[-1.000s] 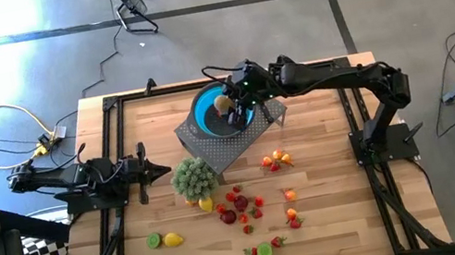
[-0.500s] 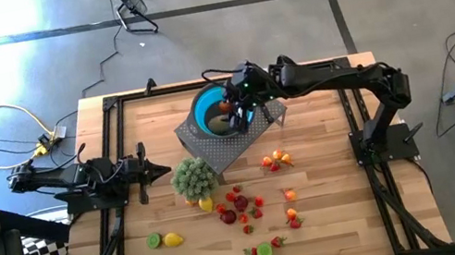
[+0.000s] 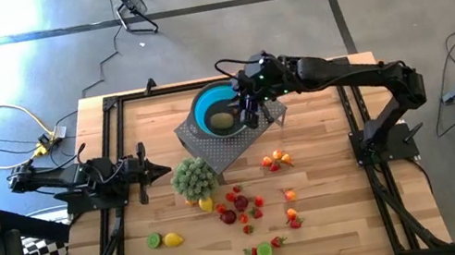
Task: Pick & Place Fruit
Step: Put the pear into the blue strainer bowl on the shelf
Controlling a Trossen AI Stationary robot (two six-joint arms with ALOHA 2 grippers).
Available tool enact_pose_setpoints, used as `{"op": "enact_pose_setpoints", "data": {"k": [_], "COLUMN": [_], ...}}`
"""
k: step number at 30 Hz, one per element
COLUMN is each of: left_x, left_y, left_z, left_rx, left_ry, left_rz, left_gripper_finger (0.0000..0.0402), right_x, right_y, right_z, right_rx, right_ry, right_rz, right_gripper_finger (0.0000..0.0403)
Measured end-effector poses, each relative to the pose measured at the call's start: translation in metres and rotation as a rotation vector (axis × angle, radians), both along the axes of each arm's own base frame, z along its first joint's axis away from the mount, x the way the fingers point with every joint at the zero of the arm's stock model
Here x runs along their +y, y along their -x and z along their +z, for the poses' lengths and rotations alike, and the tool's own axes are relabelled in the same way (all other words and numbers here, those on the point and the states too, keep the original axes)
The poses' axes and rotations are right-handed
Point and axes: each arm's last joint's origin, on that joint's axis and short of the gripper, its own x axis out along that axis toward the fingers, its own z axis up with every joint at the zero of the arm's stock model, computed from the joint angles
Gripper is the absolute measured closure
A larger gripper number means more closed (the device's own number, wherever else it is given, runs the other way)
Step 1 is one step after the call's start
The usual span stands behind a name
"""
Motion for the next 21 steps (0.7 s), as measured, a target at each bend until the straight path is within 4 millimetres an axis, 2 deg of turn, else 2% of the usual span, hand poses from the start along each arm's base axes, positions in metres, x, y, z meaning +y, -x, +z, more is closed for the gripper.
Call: {"op": "enact_pose_setpoints", "data": {"k": [3,12,21], "left_x": [0.000,0.000,0.000], "left_y": [0.000,0.000,0.000], "left_z": [0.000,0.000,0.000], "left_rx": [0.000,0.001,-0.001], "left_ry": [0.000,0.000,0.000], "left_rz": [0.000,-0.002,-0.002], "left_gripper_finger": [0.0401,0.0401,0.0401], "right_x": [0.004,0.020,0.022], "right_y": [-0.002,-0.005,0.023], "right_z": [-0.007,-0.016,-0.018], "right_rx": [0.019,-0.016,-0.150], "right_ry": [0.025,0.046,0.052], "right_rz": [-0.013,0.006,-0.038], "right_gripper_finger": [0.0392,0.0400,0.0399]}}
